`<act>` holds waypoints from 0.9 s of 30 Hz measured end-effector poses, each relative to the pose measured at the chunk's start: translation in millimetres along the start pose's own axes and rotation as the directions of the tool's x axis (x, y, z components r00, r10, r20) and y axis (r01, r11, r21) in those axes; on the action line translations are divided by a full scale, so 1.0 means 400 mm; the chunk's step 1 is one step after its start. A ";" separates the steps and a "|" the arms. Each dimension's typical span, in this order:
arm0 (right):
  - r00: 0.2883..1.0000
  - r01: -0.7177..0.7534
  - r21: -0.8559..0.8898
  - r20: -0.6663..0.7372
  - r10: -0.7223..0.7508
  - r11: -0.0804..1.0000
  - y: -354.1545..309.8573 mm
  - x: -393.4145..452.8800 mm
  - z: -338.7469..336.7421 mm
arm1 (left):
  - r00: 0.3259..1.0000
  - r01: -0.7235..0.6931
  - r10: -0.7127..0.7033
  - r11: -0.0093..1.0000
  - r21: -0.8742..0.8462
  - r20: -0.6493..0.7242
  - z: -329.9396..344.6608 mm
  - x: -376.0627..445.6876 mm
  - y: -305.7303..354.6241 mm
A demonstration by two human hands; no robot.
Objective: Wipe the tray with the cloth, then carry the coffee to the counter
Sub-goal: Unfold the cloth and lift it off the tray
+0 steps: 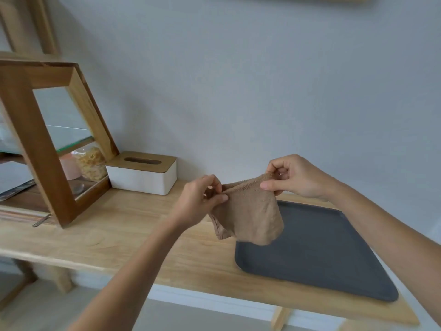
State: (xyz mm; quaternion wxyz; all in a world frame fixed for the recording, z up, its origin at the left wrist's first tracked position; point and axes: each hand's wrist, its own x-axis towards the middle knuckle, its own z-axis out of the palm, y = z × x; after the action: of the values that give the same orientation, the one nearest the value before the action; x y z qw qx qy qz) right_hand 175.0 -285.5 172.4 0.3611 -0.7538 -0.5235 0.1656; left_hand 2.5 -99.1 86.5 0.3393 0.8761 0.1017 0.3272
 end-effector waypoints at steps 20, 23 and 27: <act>0.951 0.074 -0.200 0.309 -0.009 0.977 0.172 -0.046 0.432 | 0.888 0.209 -0.254 0.965 0.157 0.384 -0.081 -0.238 -0.252; 0.921 0.094 -0.232 0.389 0.003 0.968 0.190 -0.062 0.453 | 0.828 0.278 -0.331 0.943 0.181 0.452 -0.080 -0.273 -0.266; 0.998 0.000 -0.088 0.066 0.006 0.996 0.213 -0.058 0.387 | 0.832 0.233 -0.363 0.915 0.330 0.419 -0.094 -0.174 -0.205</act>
State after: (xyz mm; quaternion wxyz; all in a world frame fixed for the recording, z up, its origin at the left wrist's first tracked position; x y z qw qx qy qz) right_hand 125.6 -265.4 2.5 0.3098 -0.7638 -0.5408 0.1679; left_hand -71.4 -45.5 18.1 0.2803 0.9393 0.1954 0.0302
